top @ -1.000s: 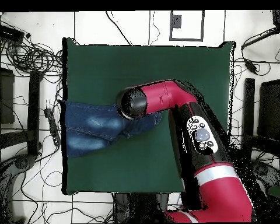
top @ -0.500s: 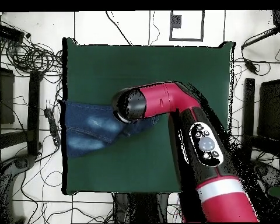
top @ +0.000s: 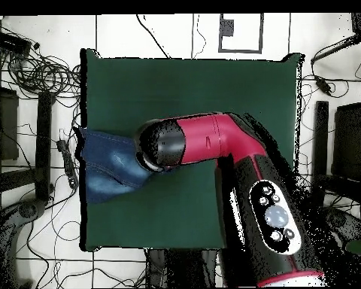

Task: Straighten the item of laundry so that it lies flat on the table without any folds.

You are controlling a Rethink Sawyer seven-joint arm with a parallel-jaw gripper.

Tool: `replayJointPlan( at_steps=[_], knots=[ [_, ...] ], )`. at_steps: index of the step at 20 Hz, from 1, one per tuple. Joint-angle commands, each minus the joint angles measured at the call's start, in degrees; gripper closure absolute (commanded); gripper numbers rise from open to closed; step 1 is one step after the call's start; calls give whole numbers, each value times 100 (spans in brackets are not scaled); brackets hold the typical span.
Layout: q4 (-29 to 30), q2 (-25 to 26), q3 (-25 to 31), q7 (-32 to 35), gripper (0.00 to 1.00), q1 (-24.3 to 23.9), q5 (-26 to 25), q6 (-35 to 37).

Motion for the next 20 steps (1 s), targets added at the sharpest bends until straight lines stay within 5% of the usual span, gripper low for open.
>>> replayJointPlan(
  at_steps=[1, 16, 20],
  knots=[
    [1348, -778, 410, -886, 100, -91, 534, 172],
    [2874, -2376, -165, 221, 100, 633, 915, -729],
    [3179, -2831, -312, 164, 100, 795, 1262, -392]
  ],
)
